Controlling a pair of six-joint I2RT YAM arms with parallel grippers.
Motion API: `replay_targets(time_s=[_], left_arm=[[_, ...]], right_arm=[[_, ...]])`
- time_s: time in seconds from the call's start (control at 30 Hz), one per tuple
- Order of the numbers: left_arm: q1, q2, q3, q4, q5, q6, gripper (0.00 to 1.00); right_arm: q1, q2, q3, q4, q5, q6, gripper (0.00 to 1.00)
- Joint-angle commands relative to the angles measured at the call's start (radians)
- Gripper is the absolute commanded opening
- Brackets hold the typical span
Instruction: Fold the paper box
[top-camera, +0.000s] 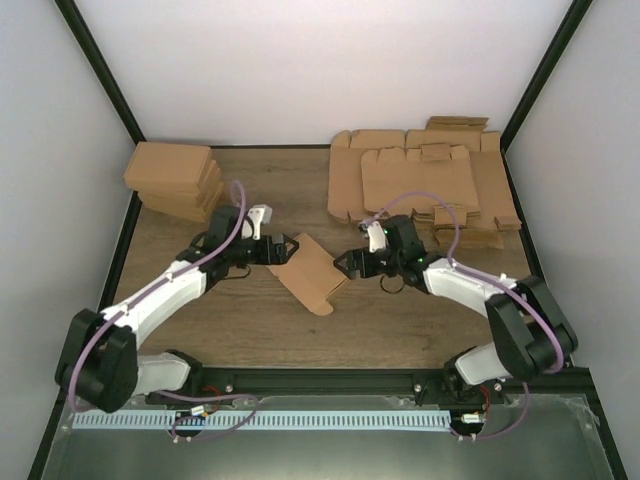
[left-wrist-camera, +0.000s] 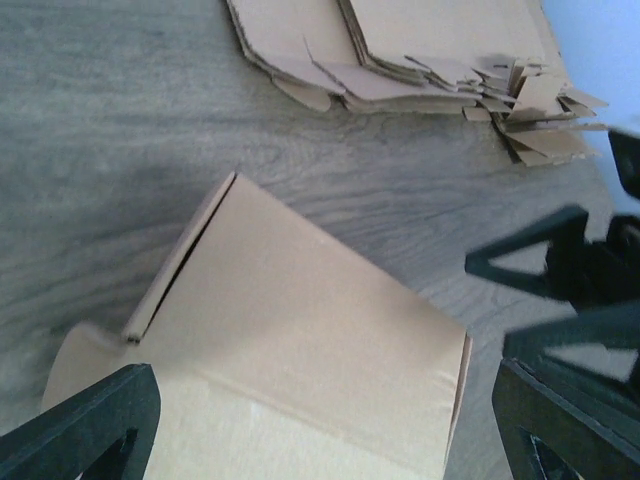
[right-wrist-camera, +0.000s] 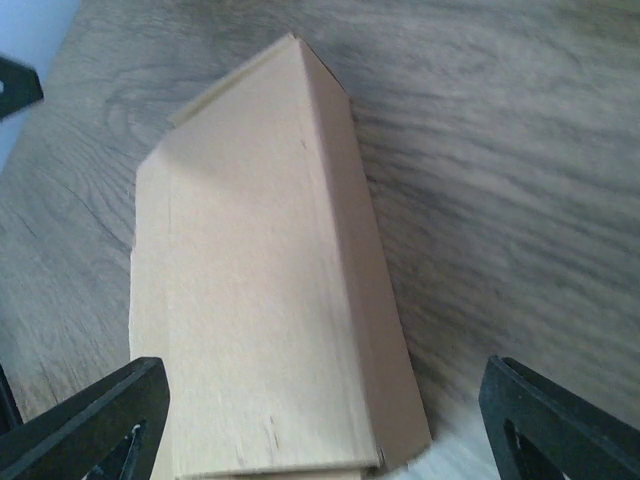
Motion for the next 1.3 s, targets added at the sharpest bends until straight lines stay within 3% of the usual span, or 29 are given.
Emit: replay_targets(time_s=[0.0, 0.4, 0.47, 0.53, 0.63, 0.73, 1.0, 1.27], left_arm=[[0.004, 0.107, 0.081, 0.075, 0.027, 0.042, 0.94], [0.004, 0.331, 0.155, 0.141, 0.039, 0.096, 0.92], [0.004, 0.362, 0.184, 0.127, 0.041, 0.113, 0.9], [0.005, 0.386, 0.211, 0.107, 0.024, 0.13, 0.89], [0.005, 0.401, 0.225, 0.102, -0.011, 0.142, 0.89], [0.004, 0.421, 0.233, 0.103, 0.01, 0.139, 0.85], [0.005, 0.429, 0.181, 0.113, 0.005, 0.112, 0.83], [-0.004, 0.339, 0.08, 0.133, 0.073, 0.024, 0.82]], right_arm=[[0.001, -0.092, -0.085, 0.011, 0.043, 0.112, 0.88], [0.003, -0.138, -0.241, 0.152, -0.088, 0.347, 0.82], [0.005, -0.117, -0.262, 0.233, -0.126, 0.395, 0.79], [0.005, -0.09, -0.25, 0.265, -0.127, 0.412, 0.68], [0.005, -0.041, -0.204, 0.261, -0.114, 0.403, 0.56], [0.005, -0.008, -0.163, 0.238, -0.097, 0.387, 0.5], [0.005, 0.025, -0.103, 0.171, -0.049, 0.322, 0.48], [0.005, 0.061, -0.042, 0.108, -0.01, 0.236, 0.47]])
